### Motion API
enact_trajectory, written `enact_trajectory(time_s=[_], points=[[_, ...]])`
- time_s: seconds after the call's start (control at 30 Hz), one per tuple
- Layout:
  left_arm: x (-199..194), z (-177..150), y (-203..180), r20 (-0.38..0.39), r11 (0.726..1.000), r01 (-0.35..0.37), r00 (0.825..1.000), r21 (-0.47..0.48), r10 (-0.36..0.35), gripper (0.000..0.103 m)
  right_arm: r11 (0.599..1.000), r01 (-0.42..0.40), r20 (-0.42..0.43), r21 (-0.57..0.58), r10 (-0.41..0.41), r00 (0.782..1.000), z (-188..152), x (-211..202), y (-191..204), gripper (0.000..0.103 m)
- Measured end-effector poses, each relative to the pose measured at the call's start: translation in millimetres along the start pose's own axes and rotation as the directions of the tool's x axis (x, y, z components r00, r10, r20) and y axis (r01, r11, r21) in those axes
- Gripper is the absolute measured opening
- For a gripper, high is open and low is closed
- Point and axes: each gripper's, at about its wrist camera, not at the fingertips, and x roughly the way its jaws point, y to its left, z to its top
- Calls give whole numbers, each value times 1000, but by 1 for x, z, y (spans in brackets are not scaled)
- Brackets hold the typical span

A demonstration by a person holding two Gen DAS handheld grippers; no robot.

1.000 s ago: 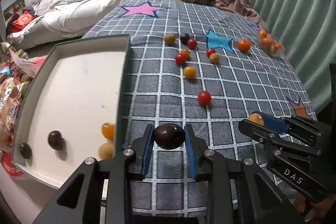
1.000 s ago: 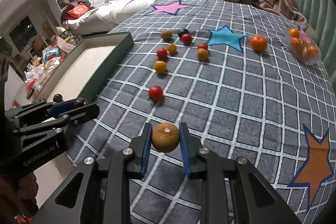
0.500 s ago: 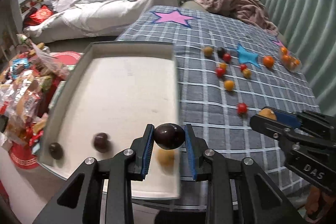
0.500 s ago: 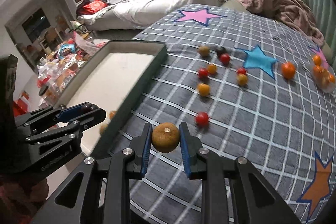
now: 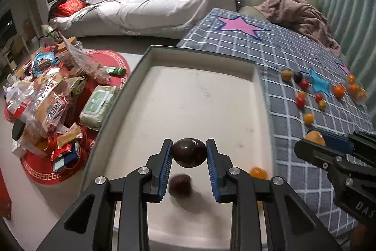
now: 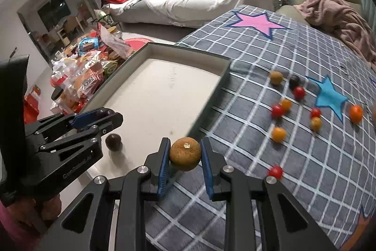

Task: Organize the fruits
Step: 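Carry both fruits into the white tray and open both tools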

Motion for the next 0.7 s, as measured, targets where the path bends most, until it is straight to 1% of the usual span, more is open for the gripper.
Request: enact_trajectory(time_s=[0.17, 0.3, 0.47, 0.57, 0.6, 0.63, 0.7], points=[[17, 6, 10, -21, 999, -38, 999, -14, 38, 31, 1000, -14, -28, -24, 13, 1000, 13, 24, 13, 28], [29, 9, 14, -40, 999, -52, 998, -18, 51, 31, 999, -21, -60, -37, 19, 998, 18, 43, 18, 28], [38, 9, 13, -60, 998, -69, 996, -13, 68, 31, 998, -26, -99, -59, 20, 995, 18, 57, 19, 28], [42, 8, 14, -71, 997, -70, 995, -14, 69, 31, 997, -22, -102, -72, 15, 995, 18, 58, 20, 29], [42, 7, 14, -73, 997, -71, 995, -14, 70, 31, 997, -24, -100, -71, 17, 995, 18, 57, 20, 32], [43, 7, 14, -76, 997, -72, 995, -12, 71, 31, 997, -26, -95, -67, 20, 995, 18, 56, 19, 40], [44, 6, 14, -81, 997, -79, 994, -11, 78, 31, 998, -21, -75, -62, 16, 997, 20, 50, 18, 51]])
